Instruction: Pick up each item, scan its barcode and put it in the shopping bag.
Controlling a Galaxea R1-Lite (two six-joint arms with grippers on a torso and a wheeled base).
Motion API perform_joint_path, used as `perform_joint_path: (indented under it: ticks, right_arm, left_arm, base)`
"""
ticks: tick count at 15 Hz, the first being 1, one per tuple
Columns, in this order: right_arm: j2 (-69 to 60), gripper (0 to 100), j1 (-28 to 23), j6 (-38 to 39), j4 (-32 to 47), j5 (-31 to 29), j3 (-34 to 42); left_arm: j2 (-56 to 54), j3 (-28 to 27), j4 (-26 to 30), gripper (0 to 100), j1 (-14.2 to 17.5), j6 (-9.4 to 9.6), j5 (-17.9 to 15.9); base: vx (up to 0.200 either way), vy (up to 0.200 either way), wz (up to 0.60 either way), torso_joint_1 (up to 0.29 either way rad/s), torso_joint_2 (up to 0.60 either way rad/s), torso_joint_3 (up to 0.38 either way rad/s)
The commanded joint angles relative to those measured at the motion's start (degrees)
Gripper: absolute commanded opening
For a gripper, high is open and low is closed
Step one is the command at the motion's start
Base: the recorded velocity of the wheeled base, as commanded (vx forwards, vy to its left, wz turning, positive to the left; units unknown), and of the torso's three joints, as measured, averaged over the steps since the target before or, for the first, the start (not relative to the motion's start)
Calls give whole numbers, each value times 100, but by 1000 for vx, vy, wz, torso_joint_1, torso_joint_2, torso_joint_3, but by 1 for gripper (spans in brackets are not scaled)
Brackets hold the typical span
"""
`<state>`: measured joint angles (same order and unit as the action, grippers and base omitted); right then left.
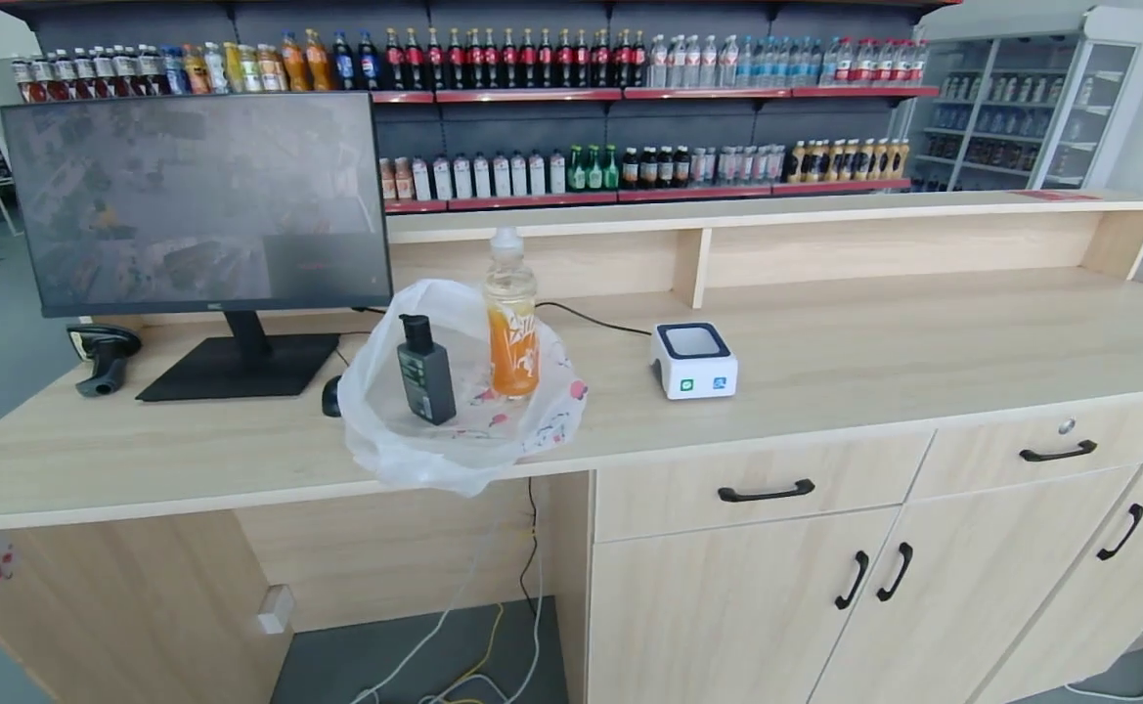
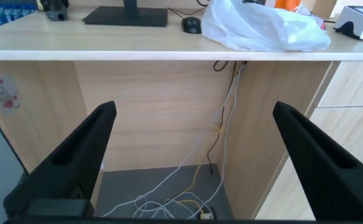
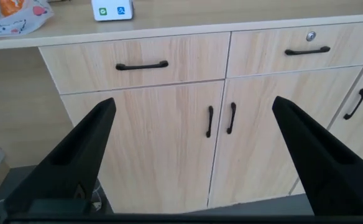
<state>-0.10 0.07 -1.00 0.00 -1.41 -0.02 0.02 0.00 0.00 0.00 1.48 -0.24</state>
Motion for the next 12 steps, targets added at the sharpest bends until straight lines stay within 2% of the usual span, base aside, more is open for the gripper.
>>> perform_joint_path:
  ticks: [1,10,12]
  right_arm:
    - [10,100,1,-6,0,-8,2]
    - [10,100,19,-6,0,1,2]
    - [10,100,19,-6,0,1,2]
  left_arm:
    - [-2,0,0,100,0,-7,-2]
    - [-2,0,0,100,0,2,-2]
    - [-2,0,0,100,-9,2,-2]
  base:
    - [0,-200,0,-2,7,2]
    - [0,-200,0,3,6,3]
    - [0,-200,600,2,0,0]
